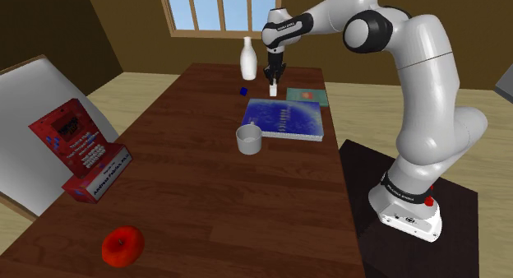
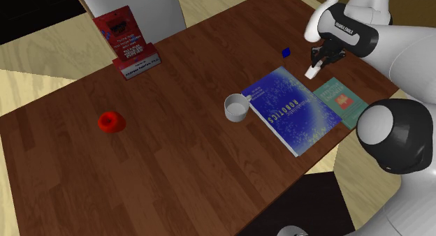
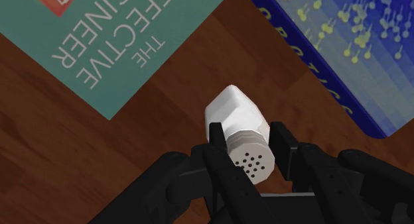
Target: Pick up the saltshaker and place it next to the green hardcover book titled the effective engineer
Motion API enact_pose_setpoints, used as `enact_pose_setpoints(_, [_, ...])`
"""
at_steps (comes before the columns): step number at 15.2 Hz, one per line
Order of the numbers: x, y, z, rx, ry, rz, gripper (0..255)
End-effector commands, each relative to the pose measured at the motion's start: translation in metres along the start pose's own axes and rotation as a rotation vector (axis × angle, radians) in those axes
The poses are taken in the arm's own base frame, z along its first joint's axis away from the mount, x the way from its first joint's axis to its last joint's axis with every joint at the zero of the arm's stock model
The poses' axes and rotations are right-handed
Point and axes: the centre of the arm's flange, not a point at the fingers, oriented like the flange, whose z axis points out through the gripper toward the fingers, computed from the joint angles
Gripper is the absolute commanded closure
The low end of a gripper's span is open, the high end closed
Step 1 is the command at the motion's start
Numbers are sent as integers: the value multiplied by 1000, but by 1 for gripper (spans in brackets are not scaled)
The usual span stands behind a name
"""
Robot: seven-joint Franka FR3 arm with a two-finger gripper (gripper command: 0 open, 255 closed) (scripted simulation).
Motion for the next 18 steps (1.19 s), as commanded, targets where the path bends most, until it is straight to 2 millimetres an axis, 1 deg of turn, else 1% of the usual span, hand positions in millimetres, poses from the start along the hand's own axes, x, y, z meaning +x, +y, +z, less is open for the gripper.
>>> enact_pose_setpoints(1, [0, 0, 0, 0, 0, 0, 0])
enact_pose_setpoints(6, [0, 0, 0, 0, 0, 0, 0])
enact_pose_setpoints(9, [0, 0, -40, 0, 0, 0, 0])
enact_pose_setpoints(10, [0, 0, -50, 0, 0, 0, 0])
enact_pose_setpoints(18, [0, 0, -50, 0, 0, 0, 0])
